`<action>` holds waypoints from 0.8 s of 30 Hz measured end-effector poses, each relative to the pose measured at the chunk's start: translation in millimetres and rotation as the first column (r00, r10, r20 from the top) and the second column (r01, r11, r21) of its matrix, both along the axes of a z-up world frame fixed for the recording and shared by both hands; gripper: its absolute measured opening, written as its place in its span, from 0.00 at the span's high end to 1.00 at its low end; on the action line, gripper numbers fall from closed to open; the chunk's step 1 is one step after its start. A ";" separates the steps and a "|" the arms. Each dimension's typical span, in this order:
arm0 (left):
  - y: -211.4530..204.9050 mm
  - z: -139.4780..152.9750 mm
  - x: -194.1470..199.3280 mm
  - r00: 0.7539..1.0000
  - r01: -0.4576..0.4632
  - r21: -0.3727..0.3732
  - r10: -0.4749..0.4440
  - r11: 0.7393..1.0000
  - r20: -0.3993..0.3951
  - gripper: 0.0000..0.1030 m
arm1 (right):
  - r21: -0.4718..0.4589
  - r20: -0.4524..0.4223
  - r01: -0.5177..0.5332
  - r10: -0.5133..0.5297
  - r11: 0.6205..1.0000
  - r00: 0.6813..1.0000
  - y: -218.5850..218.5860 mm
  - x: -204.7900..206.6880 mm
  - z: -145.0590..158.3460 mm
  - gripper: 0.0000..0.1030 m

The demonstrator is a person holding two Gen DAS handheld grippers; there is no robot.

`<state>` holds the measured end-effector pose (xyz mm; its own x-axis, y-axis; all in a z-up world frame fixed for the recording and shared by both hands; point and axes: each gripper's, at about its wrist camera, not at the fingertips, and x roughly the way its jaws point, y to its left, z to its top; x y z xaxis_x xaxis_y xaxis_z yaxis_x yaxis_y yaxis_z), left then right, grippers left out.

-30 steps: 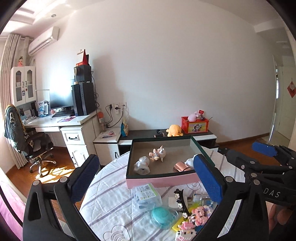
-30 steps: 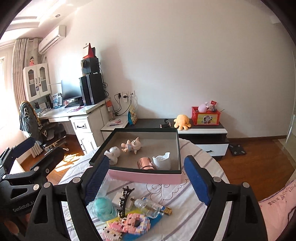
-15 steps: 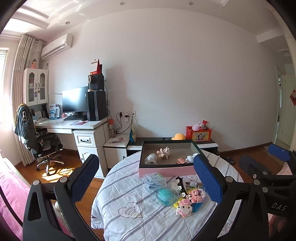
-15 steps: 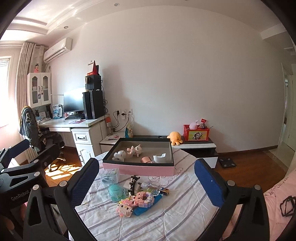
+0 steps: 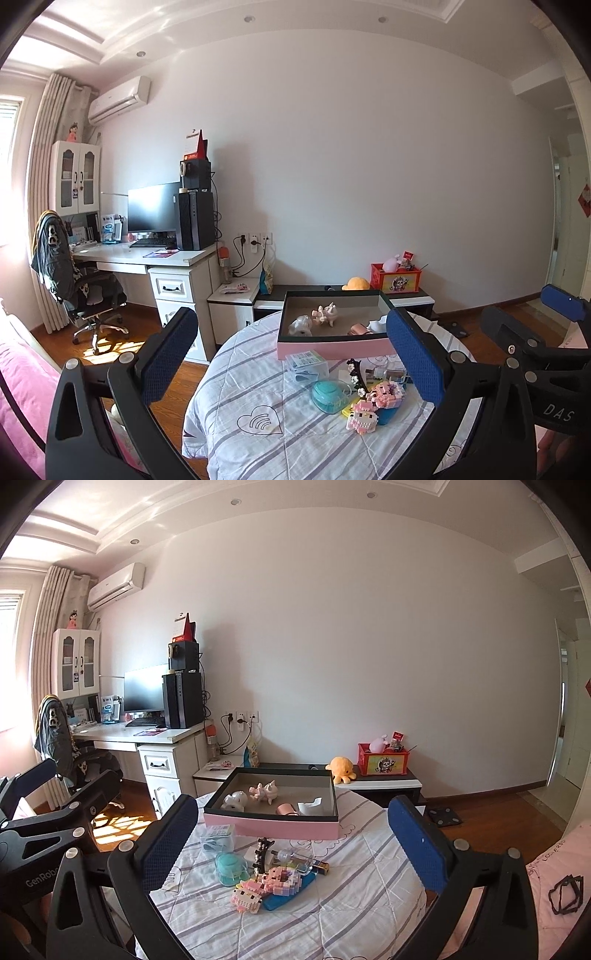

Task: Organize rigid objects
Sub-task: 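Withdraw both tools from the box back toward the remaining toys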

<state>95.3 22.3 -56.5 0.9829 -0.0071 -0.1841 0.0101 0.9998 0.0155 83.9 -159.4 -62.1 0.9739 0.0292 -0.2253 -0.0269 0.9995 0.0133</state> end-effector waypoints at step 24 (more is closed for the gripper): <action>-0.2 -62.6 60.8 0.976 0.049 -0.018 -0.052 0.999 -0.213 0.00 | 0.017 -0.168 -0.016 0.019 1.000 0.986 -5.5 51.7 -47.9 0.00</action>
<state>156.1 22.1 -119.1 0.9193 -0.0596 -0.3890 0.0625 0.9980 -0.0050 135.5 -164.9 -110.1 0.9213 0.0510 -0.3855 -0.0407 0.9986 0.0348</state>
